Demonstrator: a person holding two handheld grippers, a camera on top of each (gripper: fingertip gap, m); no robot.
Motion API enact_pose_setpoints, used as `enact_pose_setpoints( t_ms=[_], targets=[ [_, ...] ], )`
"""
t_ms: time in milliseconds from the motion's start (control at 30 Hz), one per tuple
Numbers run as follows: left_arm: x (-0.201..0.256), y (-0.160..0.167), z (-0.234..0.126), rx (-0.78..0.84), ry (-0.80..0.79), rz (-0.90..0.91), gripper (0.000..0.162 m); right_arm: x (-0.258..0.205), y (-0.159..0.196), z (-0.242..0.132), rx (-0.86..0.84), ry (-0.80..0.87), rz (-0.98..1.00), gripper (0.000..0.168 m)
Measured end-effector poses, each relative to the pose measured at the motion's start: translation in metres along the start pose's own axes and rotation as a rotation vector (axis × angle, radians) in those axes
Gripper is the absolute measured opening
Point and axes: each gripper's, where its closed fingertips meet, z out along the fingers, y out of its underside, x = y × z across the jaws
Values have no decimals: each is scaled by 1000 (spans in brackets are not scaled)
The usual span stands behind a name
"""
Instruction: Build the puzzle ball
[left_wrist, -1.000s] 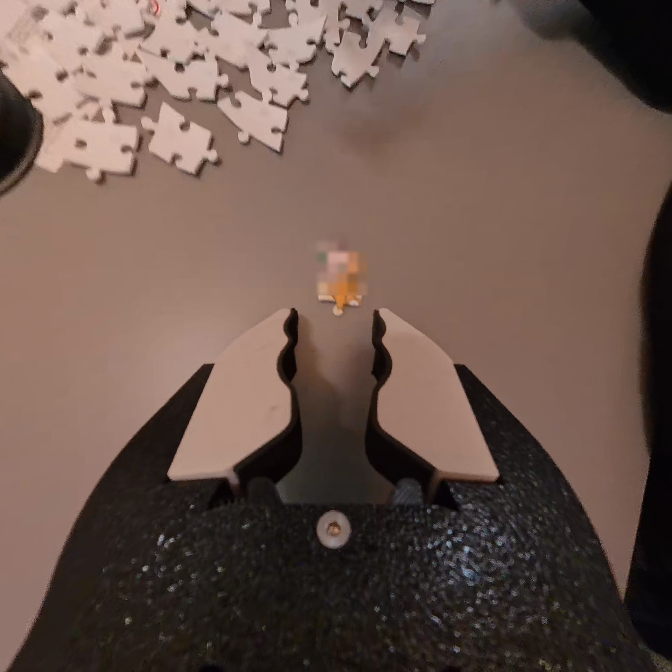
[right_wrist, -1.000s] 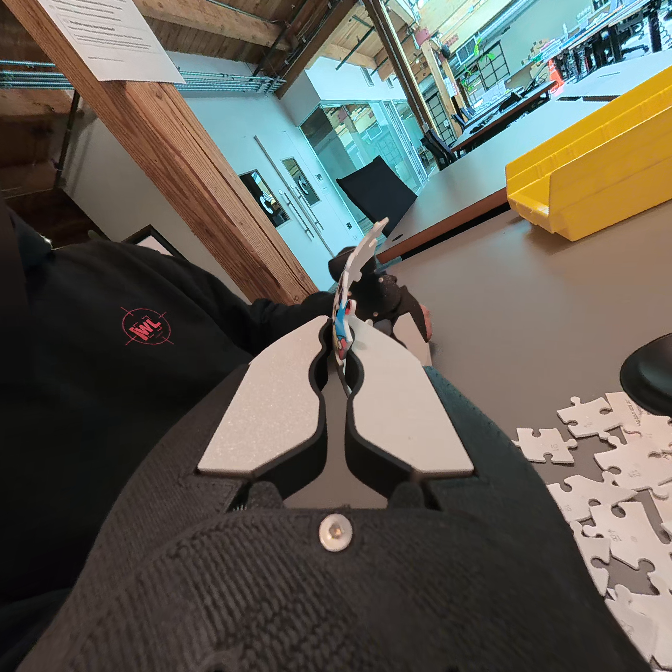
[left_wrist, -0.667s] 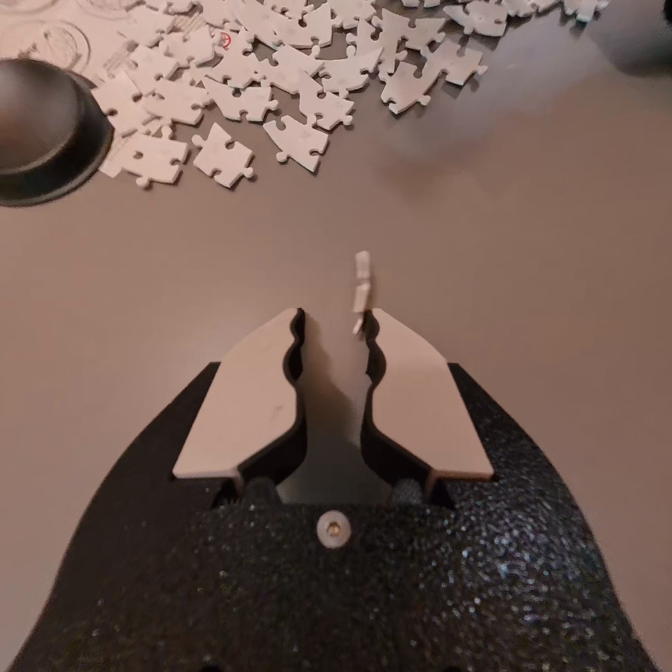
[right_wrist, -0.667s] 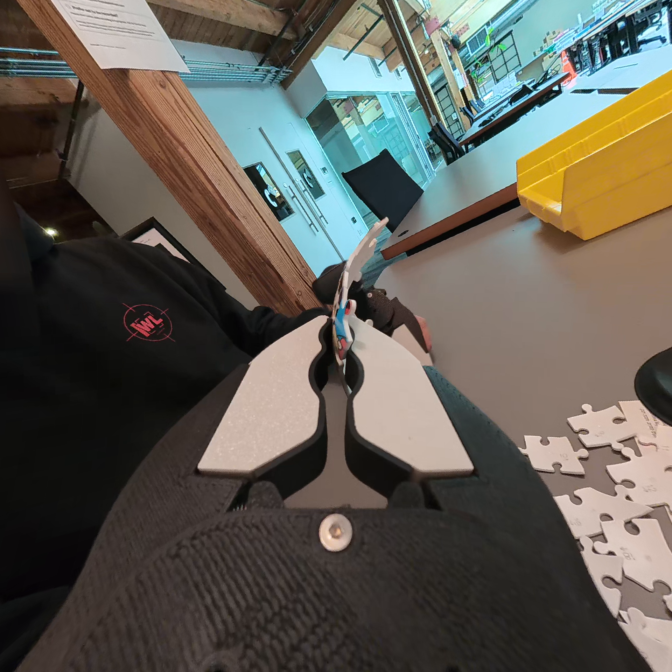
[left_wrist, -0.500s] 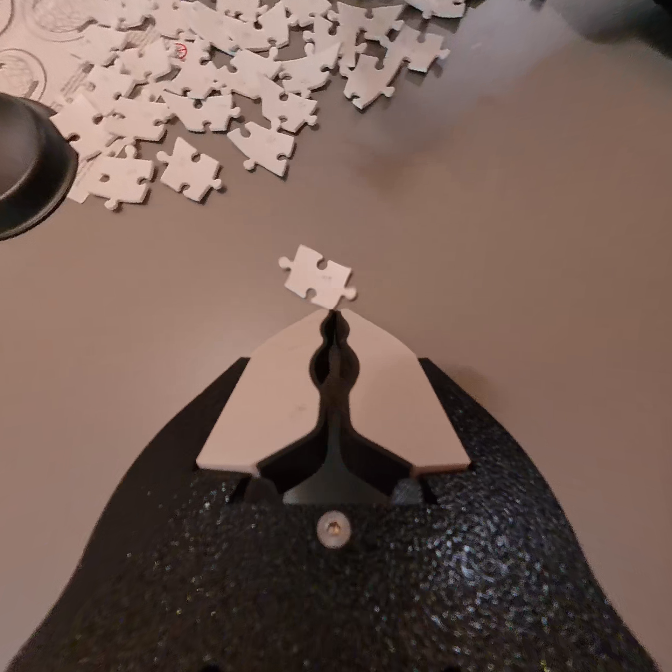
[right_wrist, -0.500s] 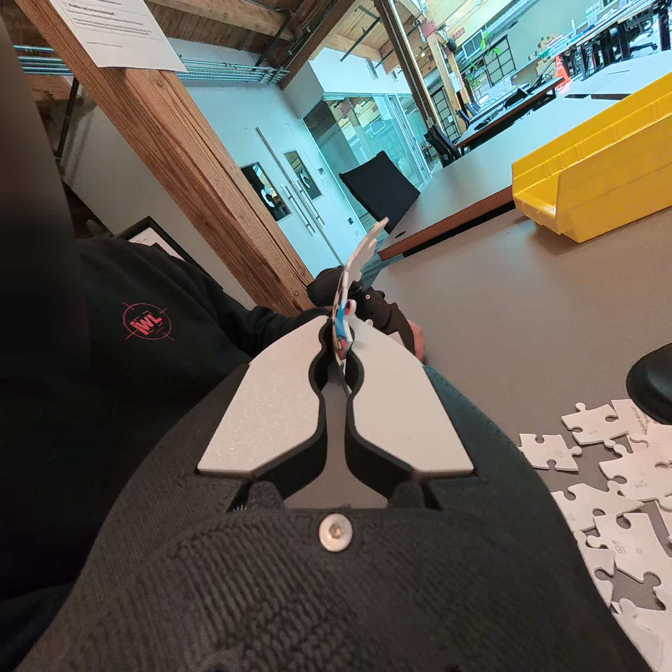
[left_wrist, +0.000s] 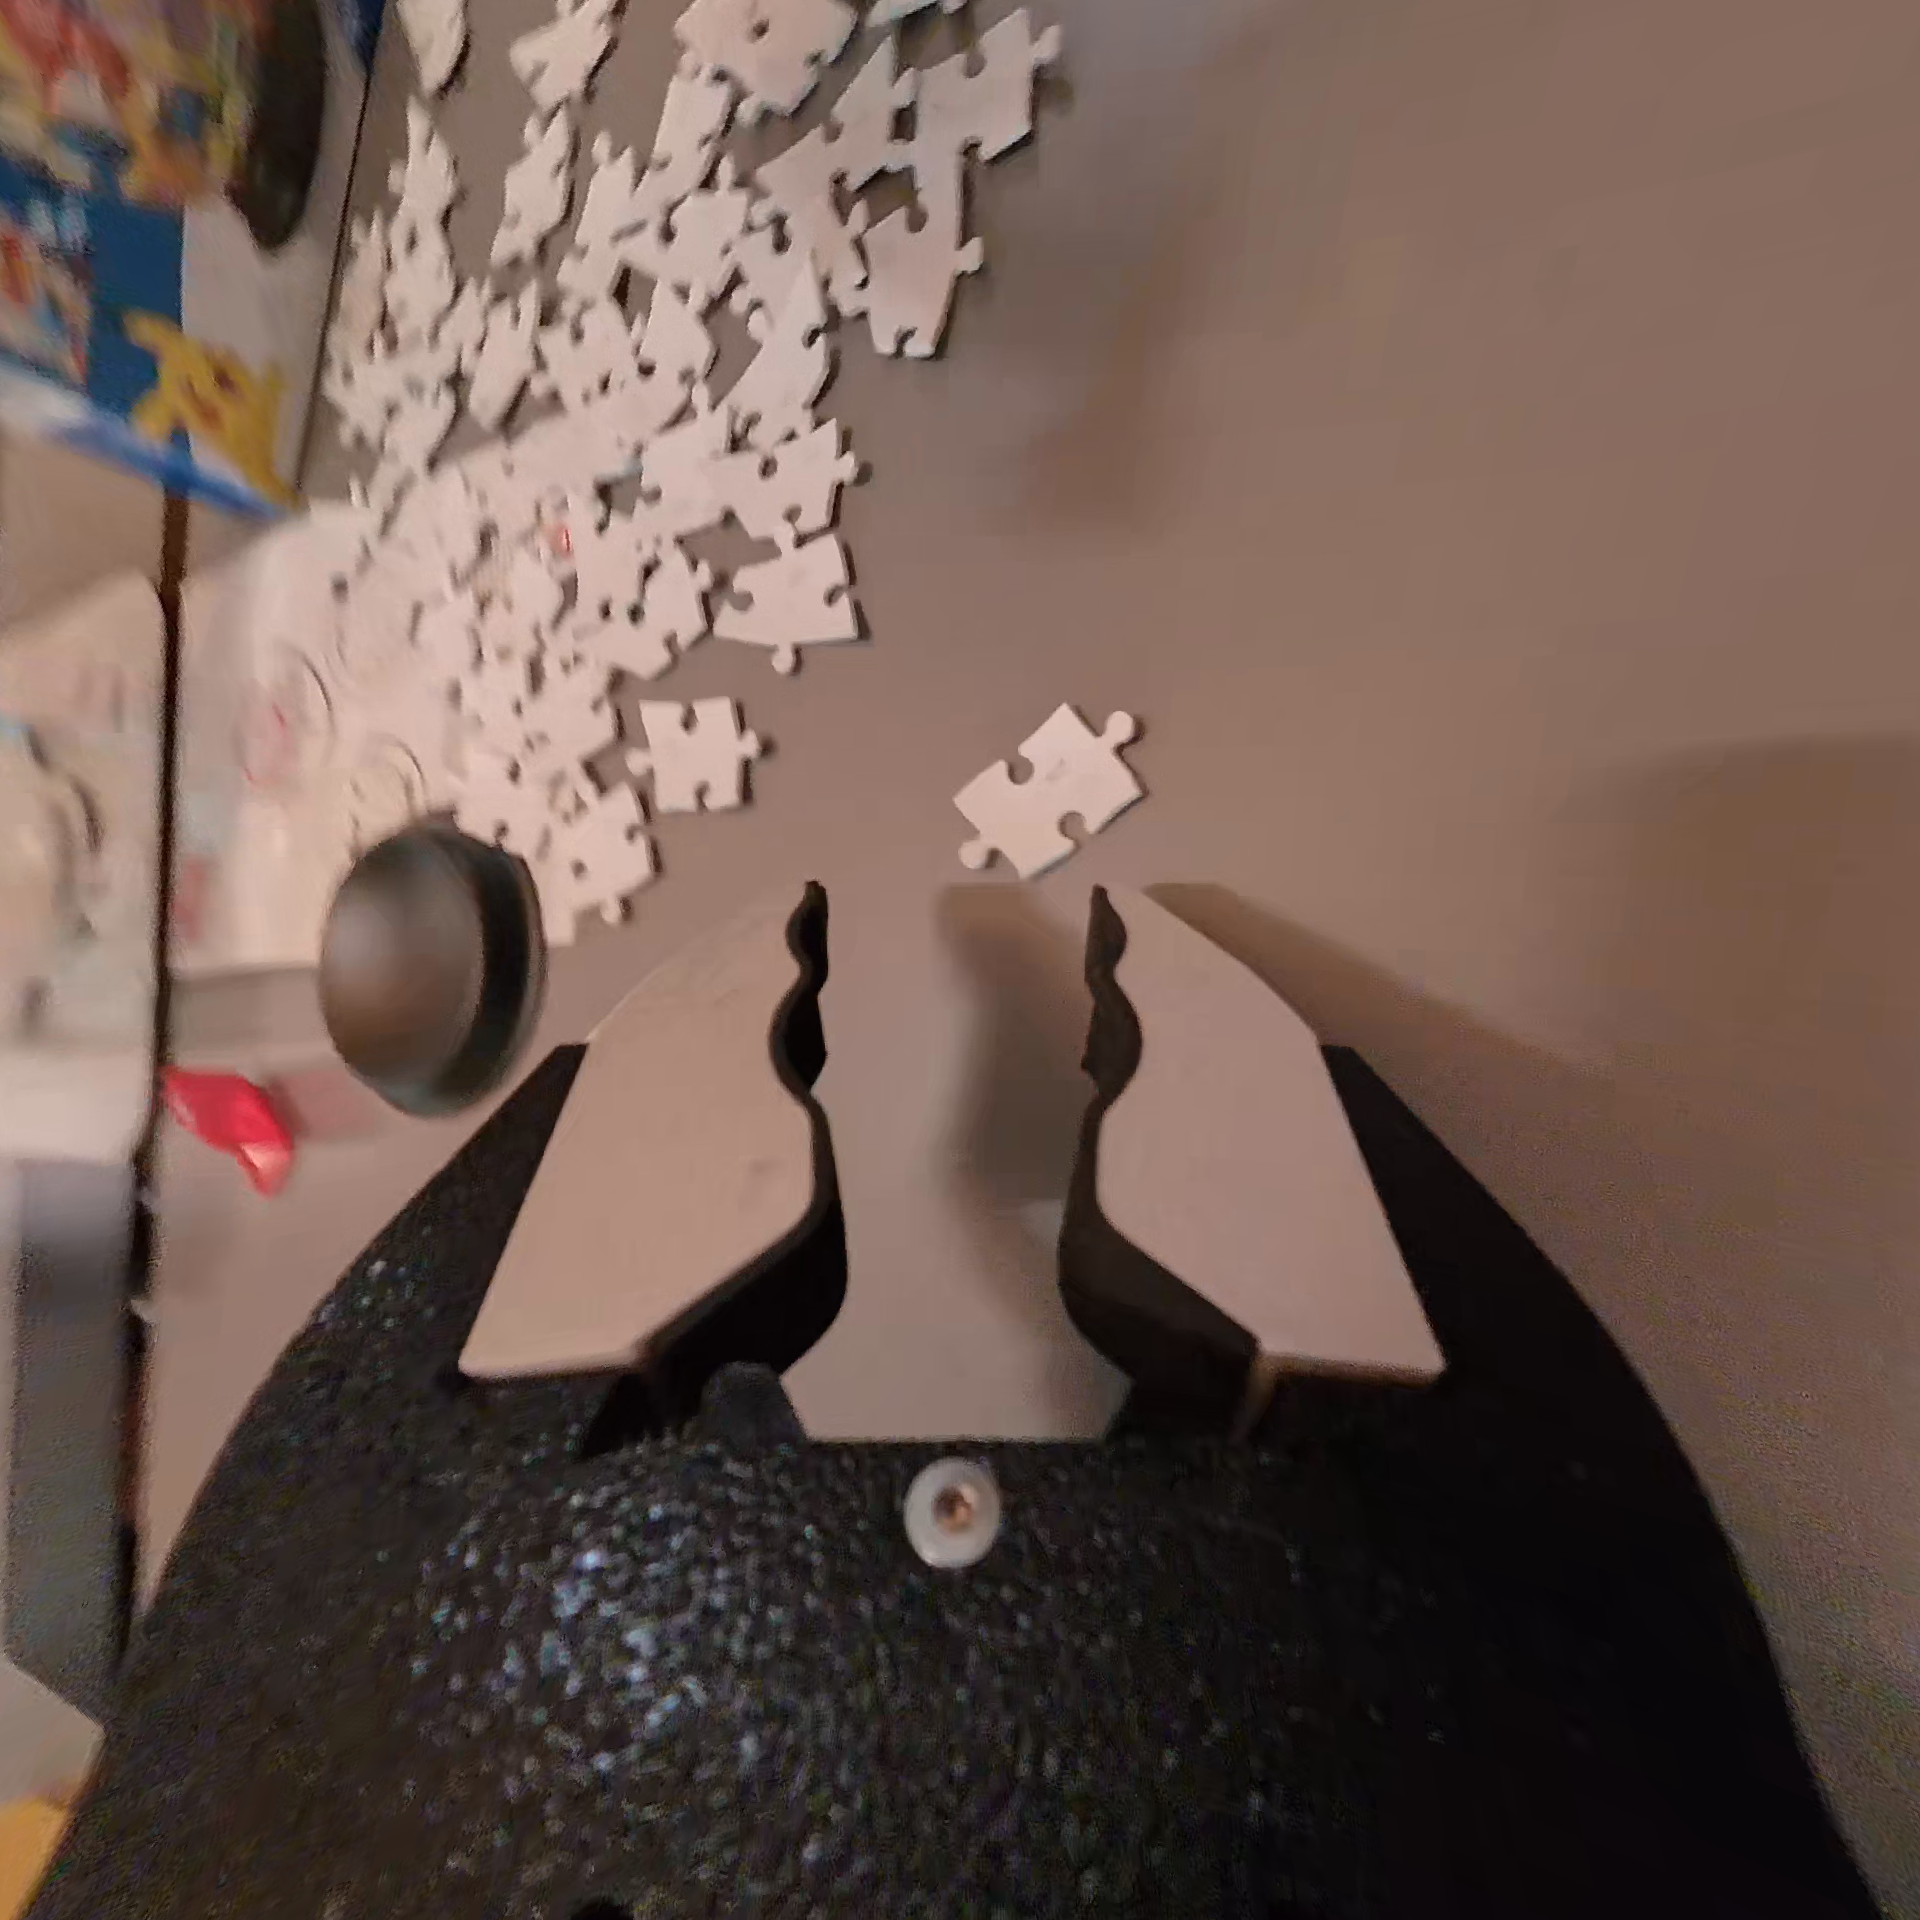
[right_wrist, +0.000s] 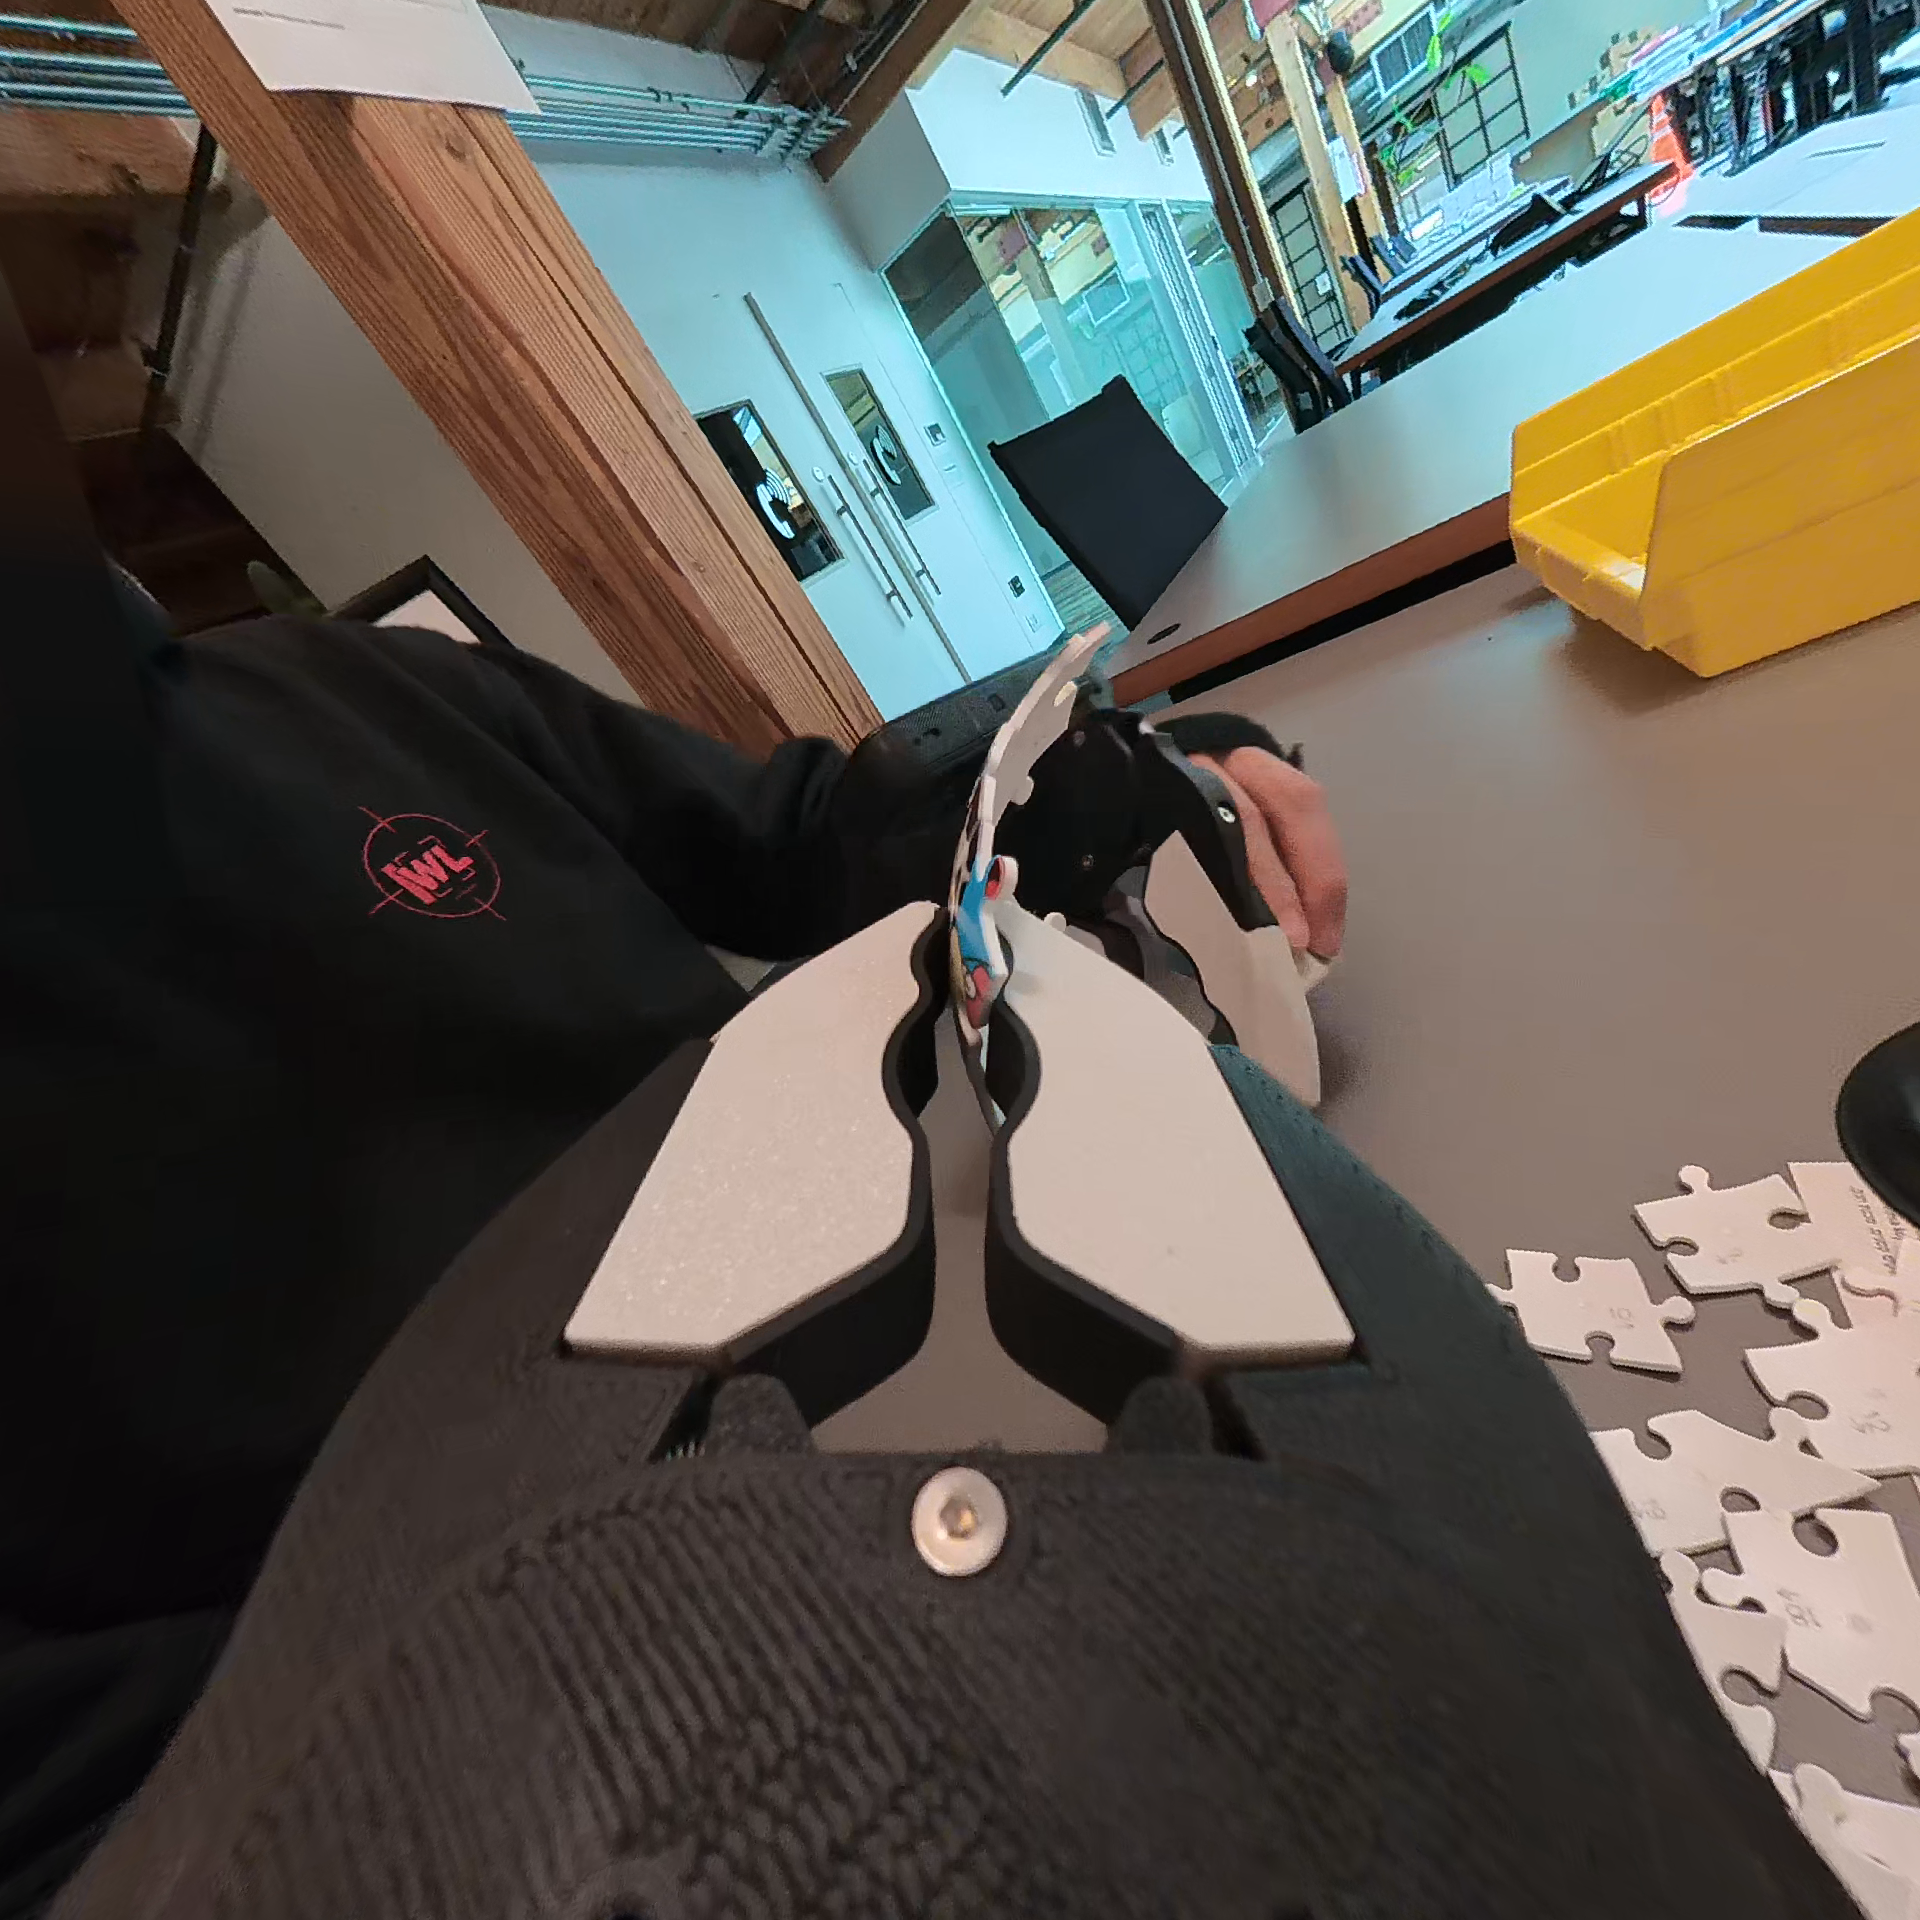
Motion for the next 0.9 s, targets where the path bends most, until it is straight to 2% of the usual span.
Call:
enact_pose_setpoints(
  t_ms=[33, 133, 233, 367, 433, 500, 600, 733, 800, 900],
  targets=[
    [0, -3, 2, 10, 57, 39, 45, -1, 0, 0, -4, -3, -4, 4],
    [9, -8, 9, 4, 273, 89, 52, -5, 0, -1, -10, -12, -19, 4],
    [17, -10, 15, -9, 448, 101, 52, -8, -1, -3, -4, -20, -29, 4],
    [27, -2, 18, -63, 576, 108, 35, -8, -2, -8, 6, -16, -35, 4],
    [25, -2, 20, -33, 552, 101, 30, -8, -3, -11, 18, -18, -38, 4],
    [17, 0, 20, -24, 475, 103, 36, -8, -4, -13, 26, -17, -38, 4],
    [14, -13, 13, 68, 388, 141, 34, -6, -5, -18, 37, -8, -38, 4],
    [28, -29, 13, 57, 368, 328, 35, -5, -6, -21, 51, -7, -39, 4],
    [31, -36, 15, 30, 391, 413, 37, -4, -6, -21, 49, -4, -38, 4],
    [41, -33, 19, -43, 526, 454, 32, -4, -5, -19, 43, -1, -38, 4]
  ],
)
